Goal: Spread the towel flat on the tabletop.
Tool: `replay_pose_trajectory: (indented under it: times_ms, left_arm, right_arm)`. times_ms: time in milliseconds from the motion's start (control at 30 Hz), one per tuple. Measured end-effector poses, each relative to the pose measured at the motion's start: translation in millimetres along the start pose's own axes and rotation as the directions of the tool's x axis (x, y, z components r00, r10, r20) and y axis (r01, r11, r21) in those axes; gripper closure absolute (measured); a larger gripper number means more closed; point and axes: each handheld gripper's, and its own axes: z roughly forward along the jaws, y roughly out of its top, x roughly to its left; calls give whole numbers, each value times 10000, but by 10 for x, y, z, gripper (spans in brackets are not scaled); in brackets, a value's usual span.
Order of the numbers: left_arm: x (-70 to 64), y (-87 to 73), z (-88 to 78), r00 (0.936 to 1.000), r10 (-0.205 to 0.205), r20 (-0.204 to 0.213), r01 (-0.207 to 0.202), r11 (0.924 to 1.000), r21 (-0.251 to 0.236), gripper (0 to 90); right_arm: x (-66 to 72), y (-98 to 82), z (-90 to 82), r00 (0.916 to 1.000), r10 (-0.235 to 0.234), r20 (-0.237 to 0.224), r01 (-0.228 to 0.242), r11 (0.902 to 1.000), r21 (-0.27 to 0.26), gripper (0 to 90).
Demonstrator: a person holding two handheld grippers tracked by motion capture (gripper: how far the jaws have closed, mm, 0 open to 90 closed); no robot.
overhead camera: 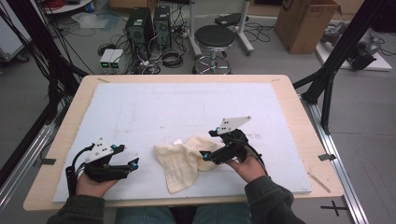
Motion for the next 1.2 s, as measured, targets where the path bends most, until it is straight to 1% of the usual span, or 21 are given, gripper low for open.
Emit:
replay_pose_trajectory:
  times_ms: [67,100,133,167,200,233,300,367,500,533,633,700,800,900,967,1033,1067,1100,1133,1167,1200]
  left_arm:
    - [0,0,0,10000,-32,12,32,10000,7,256]
    - [2,0,0,10000,-31,23,31,10000,5,256]
    - [2,1,0,10000,-30,25,30,10000,4,256]
    - [2,1,0,10000,-28,29,28,10000,-2,256]
    - [2,1,-1,10000,-34,44,34,10000,-8,256]
    - [2,0,0,10000,-37,33,37,10000,-28,256]
    - [3,0,0,10000,-52,27,52,10000,-7,256]
    - [6,1,1,10000,-36,42,36,10000,11,256]
    - [9,3,4,10000,-6,57,6,10000,25,256]
    - [10,3,6,10000,4,42,-4,10000,16,256]
    - [10,3,10,10000,-24,60,24,10000,-3,255]
    - [10,4,9,9999,-46,91,46,10000,14,255]
    - [12,4,9,10000,-26,91,26,10000,-8,255]
    - [14,5,7,10000,-50,66,50,10000,7,255]
    - [16,4,9,10000,-68,72,68,10000,-9,255]
    - [18,4,8,9999,-69,74,69,10000,-11,255]
    - [19,5,7,9999,-69,92,69,10000,-5,255]
    - [19,5,8,9999,-78,90,79,10000,-14,255]
    - [19,5,8,9999,-82,98,83,10000,-24,256]
    - [20,5,8,9999,-77,98,77,10000,-19,256]
    - [18,5,11,9999,-99,87,99,9999,-29,255]
  right_arm:
    - [10,39,63,9997,-150,-194,153,9998,153,205]
    - [11,50,90,9996,-189,-194,193,9996,205,215]
    - [16,62,133,9991,-249,-349,263,9988,410,249]
    - [11,67,163,9984,-375,-435,395,9981,465,268]
    - [15,73,209,9980,-387,-509,419,9971,635,272]
    - [12,79,284,9968,-409,-690,467,9953,848,303]
    - [15,81,310,9962,-387,-783,459,9946,930,317]
    - [18,86,377,9952,-493,-847,585,9922,1097,330]
    - [22,98,489,9926,-468,-1123,623,9884,1384,359]
    - [28,99,525,9928,-462,-1103,631,9859,1551,368]
    - [35,95,623,9902,-601,-1260,828,9796,1829,402]
    - [46,91,675,9896,-564,-1325,839,9736,2123,423]
    - [63,69,780,9887,-650,-1353,989,9602,2612,492]
    - [75,52,853,9884,-685,-1355,1057,9510,2906,594]
    - [76,60,868,9883,-737,-1339,1105,9497,2929,697]
    - [64,71,867,9890,-533,-1382,925,9511,2947,764]
    - [58,77,866,9896,-419,-1376,807,9537,2898,776]
    - [51,83,859,9900,-426,-1346,792,9567,2801,780]
    - [41,100,833,9930,-234,-1162,532,9640,2605,786]
    - [41,100,833,9930,-234,-1162,532,9640,2605,786]
    - [33,109,823,9939,-172,-1088,438,9681,2468,788]
